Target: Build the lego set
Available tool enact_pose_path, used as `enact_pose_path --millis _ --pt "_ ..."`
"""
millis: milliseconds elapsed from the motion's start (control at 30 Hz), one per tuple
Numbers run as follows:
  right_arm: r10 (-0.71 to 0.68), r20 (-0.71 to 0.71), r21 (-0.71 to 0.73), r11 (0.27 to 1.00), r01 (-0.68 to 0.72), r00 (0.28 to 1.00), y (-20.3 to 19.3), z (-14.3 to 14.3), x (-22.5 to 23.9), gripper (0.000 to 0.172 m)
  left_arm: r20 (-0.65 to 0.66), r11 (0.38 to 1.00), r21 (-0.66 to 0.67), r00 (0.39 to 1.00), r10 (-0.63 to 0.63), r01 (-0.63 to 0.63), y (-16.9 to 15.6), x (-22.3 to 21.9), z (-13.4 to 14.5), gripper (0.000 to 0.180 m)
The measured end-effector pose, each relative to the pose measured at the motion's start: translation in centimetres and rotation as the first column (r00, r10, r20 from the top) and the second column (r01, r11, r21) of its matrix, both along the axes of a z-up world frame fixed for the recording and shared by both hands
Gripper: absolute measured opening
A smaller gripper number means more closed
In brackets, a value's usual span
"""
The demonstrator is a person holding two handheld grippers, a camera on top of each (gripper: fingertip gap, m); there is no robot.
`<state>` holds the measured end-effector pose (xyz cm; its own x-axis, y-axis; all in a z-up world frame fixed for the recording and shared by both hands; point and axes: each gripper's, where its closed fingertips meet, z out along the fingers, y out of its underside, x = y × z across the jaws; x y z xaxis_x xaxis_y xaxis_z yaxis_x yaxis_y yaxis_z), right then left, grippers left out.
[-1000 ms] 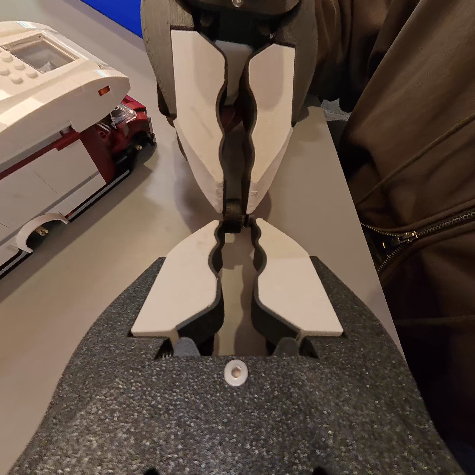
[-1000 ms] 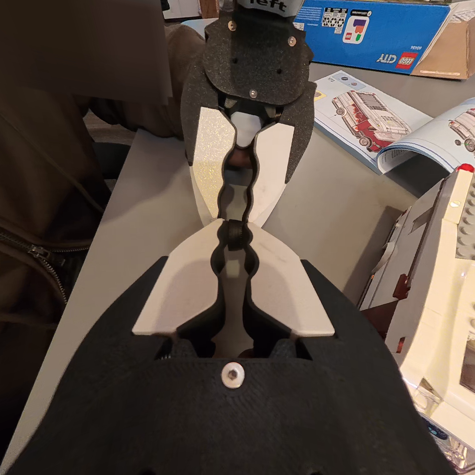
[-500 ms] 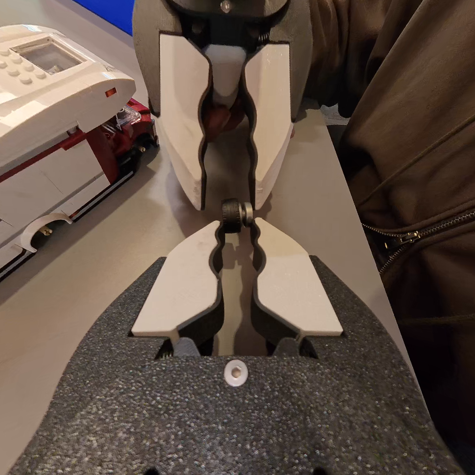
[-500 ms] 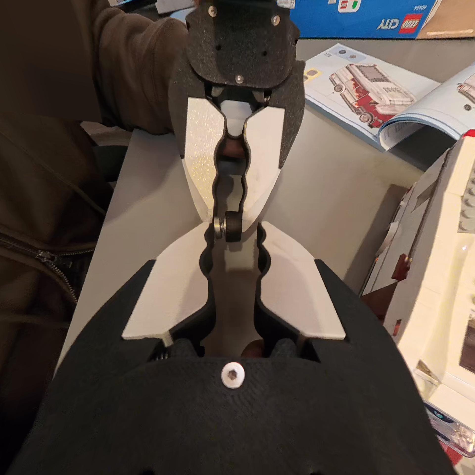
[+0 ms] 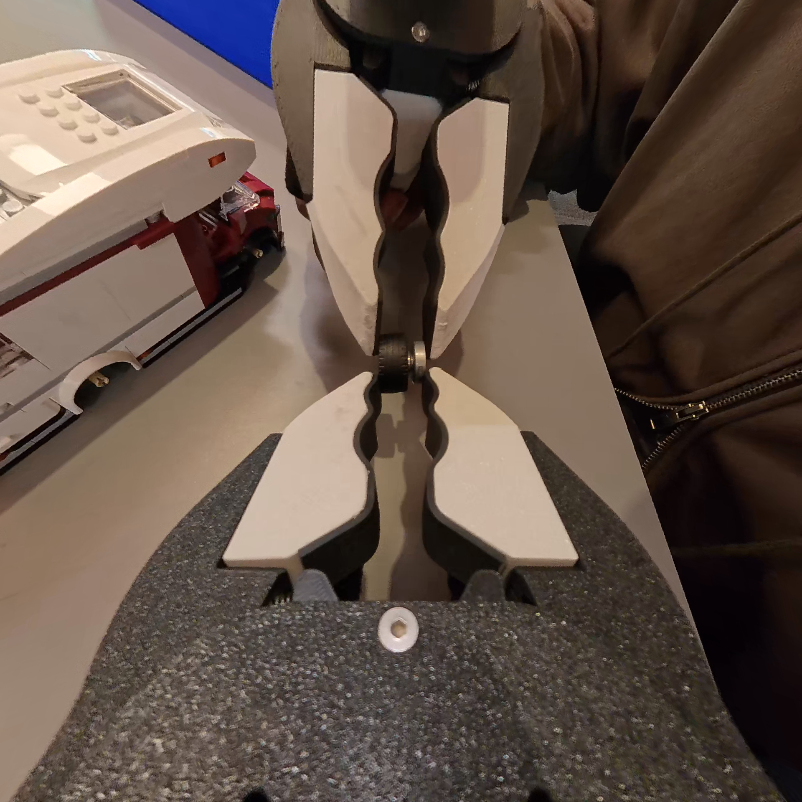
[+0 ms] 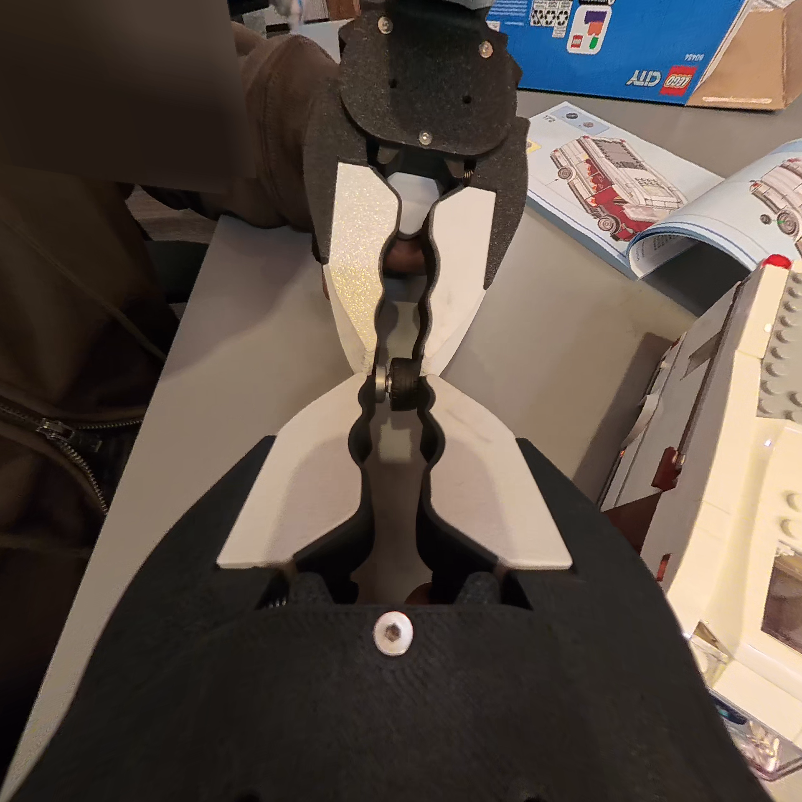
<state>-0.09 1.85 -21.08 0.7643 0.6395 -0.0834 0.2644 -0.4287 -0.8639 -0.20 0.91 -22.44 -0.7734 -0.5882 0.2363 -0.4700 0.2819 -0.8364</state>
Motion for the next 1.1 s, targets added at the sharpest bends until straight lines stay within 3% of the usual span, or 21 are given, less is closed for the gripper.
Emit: enact_pose_path --millis 533,667,800,1100 --pt "-0.091 0.147 0.134 0.988 0.071 0.985 1.0 0.5 1.0 0.018 0.037 0.996 -0.023 0.996 0.084 -0.083 1.1 1.2 0.5 0.02" --pt "-0.157 0.037 0.202 0.968 0.147 0.987 1.6 2.2 2.0 0.018 0.06 0.973 -0.169 0.984 0.167 -0.155 2.0 2.3 2.3 0.027" --pt "-0.182 -0.108 0.25 0.947 0.203 0.977 1.8 4.1 2.3 0.018 0.109 0.946 -0.294 0.978 0.177 -0.138 2.1 2.5 4.1 0.024" --pt "-0.155 -0.254 0.274 0.935 0.225 0.955 1.7 5.4 2.3 0.018 0.244 0.943 -0.318 0.953 0.178 -0.095 1.8 2.5 5.6 0.019"
